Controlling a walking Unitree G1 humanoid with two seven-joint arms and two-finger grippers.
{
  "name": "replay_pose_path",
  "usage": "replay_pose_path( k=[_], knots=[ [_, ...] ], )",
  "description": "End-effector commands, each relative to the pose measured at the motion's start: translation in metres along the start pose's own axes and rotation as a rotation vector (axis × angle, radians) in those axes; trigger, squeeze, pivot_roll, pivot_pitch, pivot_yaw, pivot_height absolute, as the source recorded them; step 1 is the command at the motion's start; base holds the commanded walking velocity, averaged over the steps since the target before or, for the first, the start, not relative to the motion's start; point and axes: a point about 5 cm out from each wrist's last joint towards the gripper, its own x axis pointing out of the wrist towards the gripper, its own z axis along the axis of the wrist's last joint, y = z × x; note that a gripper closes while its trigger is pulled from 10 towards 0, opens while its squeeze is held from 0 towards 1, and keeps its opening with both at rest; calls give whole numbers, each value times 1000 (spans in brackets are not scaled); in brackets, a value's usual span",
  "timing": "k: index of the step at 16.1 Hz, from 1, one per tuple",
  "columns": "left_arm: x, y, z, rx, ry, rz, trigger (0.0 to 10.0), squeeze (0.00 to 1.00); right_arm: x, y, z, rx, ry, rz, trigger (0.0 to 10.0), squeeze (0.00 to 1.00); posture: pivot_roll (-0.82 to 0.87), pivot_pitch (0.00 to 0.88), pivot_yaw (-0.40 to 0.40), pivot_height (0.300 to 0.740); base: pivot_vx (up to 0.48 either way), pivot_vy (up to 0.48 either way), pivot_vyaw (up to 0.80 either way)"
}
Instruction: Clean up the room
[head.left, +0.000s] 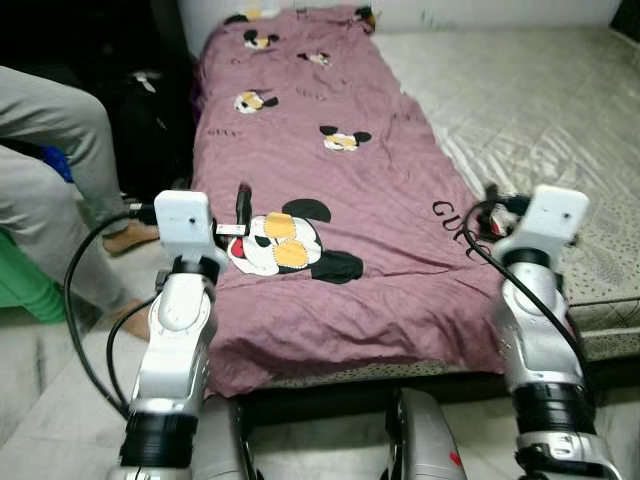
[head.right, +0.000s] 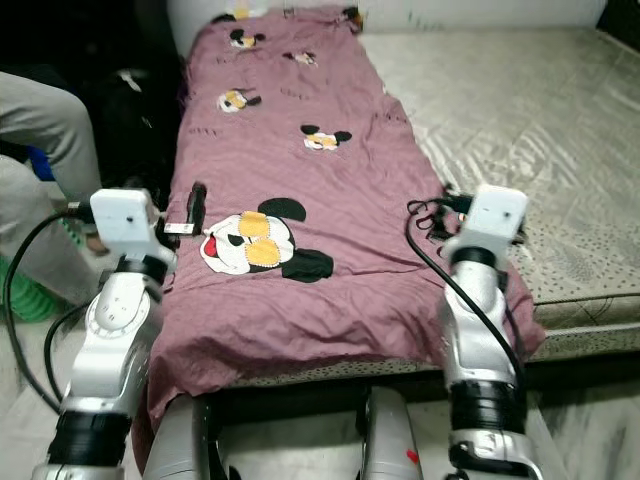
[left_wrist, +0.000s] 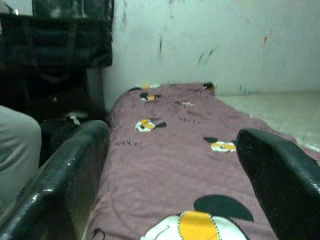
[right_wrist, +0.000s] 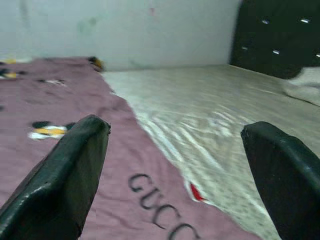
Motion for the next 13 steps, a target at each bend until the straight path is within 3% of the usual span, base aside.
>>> replay_pose_path(
  k=[1, 6, 11, 13],
  knots=[
    [2, 5, -3, 8, -5, 19, 10000, 0, 2, 5, 6, 36, -19, 29, 10000, 0, -88, 0, 6, 583, 0, 0, 0],
    [9, 11, -6, 19, -23, 31, 10000, 0, 7, 25, 10, 103, -32, 155, 10000, 0, -83, 0, 14, 642, 0, 0, 0],
    [2, 16, -21, 23, 12, 44, 10000, 0, 3, 31, -7, 118, 12, 152, 10000, 0, -58, 0, 29, 702, 0, 0, 0],
    [5, 12, -22, 29, 16, 15, 10000, 0, 0, 41, -11, 131, 20, 166, 10000, 0, -65, 0, 46, 727, 0, 0, 0]
  ],
)
